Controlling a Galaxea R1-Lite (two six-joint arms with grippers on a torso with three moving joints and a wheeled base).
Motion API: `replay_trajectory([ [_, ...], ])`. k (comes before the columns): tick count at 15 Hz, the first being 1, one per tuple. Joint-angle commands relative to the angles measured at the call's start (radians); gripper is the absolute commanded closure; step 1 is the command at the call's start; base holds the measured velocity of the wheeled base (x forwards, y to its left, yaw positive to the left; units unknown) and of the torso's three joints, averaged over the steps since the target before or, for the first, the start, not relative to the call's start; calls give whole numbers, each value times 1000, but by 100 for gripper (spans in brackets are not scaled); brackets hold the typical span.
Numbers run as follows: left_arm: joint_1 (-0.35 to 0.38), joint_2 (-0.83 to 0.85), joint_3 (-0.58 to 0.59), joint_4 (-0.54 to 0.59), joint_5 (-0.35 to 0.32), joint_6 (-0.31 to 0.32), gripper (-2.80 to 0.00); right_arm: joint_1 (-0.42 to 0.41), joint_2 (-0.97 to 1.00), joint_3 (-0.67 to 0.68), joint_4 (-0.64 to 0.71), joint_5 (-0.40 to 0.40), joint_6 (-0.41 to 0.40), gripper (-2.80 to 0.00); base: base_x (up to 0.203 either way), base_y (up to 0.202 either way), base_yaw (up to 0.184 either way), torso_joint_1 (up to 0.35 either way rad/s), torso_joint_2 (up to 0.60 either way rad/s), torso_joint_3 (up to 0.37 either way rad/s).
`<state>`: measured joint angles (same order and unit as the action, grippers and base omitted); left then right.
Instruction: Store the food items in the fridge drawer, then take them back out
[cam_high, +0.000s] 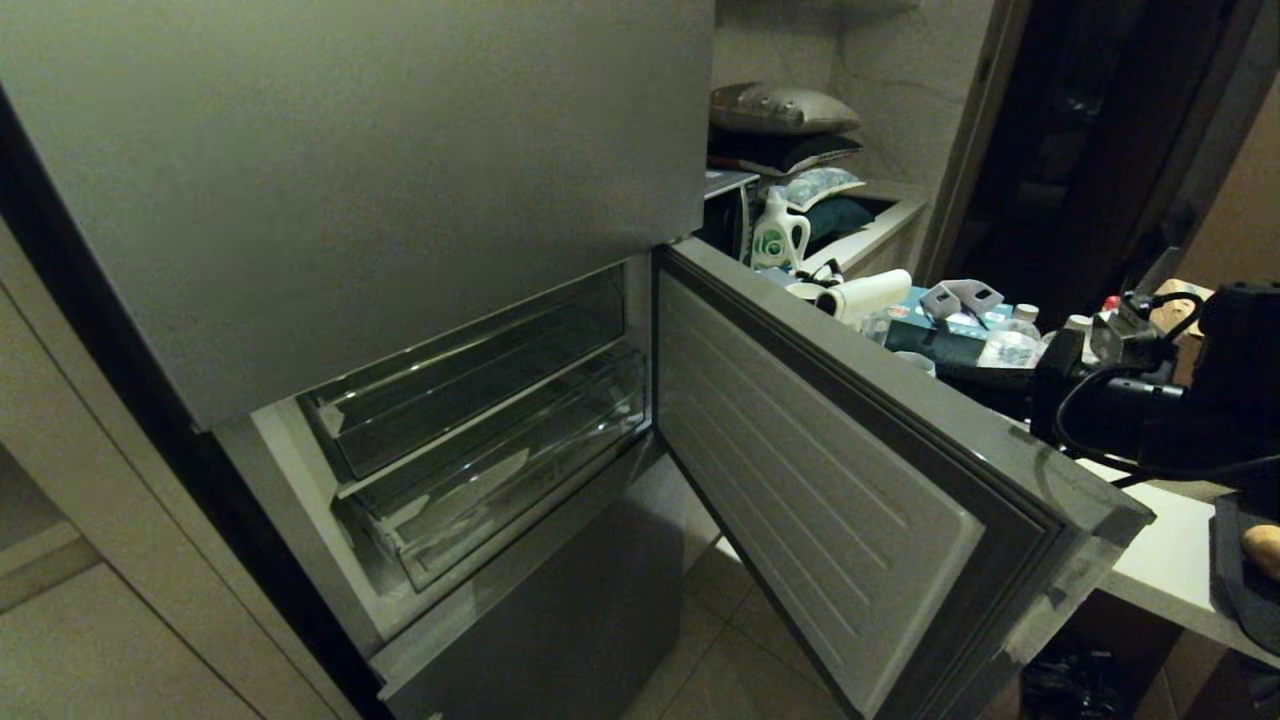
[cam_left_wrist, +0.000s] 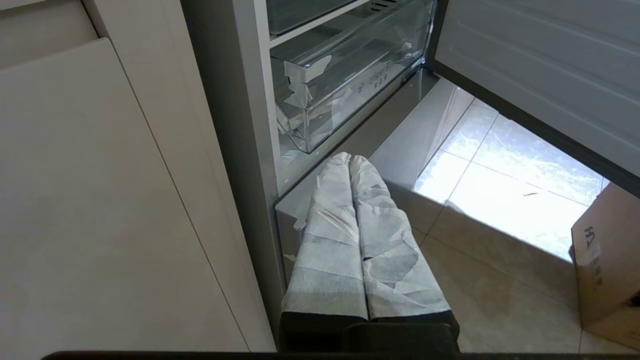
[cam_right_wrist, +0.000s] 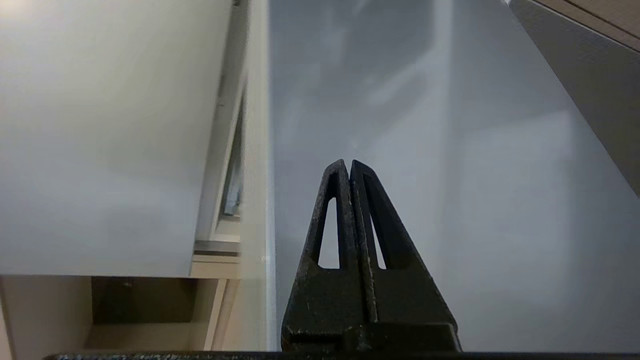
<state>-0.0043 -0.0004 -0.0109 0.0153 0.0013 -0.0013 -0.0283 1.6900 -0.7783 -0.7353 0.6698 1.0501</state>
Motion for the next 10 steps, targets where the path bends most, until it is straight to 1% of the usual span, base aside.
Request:
replay_trajectory([
  [1, 0, 0, 0, 0, 0, 0, 0, 35, 32, -9, -4, 6, 1, 0, 0, 0, 0, 0, 0, 0],
  [3, 0, 0, 0, 0, 0, 0, 0, 75, 43, -21, -3, 7, 1, 0, 0, 0, 0, 0, 0, 0],
  [5, 0, 0, 0, 0, 0, 0, 0, 111, 61, -27, -3, 34, 0, 0, 0, 0, 0, 0, 0, 0],
  [7, 0, 0, 0, 0, 0, 0, 0, 163, 79, -42, -2, 45, -8, 0, 0, 0, 0, 0, 0, 0],
  [9, 0, 0, 0, 0, 0, 0, 0, 207, 102, -81, 26, 45, -40, 0, 0, 0, 0, 0, 0, 0],
  [10, 0, 0, 0, 0, 0, 0, 0, 238, 119, -105, 65, 42, -85, 0, 0, 0, 0, 0, 0, 0],
])
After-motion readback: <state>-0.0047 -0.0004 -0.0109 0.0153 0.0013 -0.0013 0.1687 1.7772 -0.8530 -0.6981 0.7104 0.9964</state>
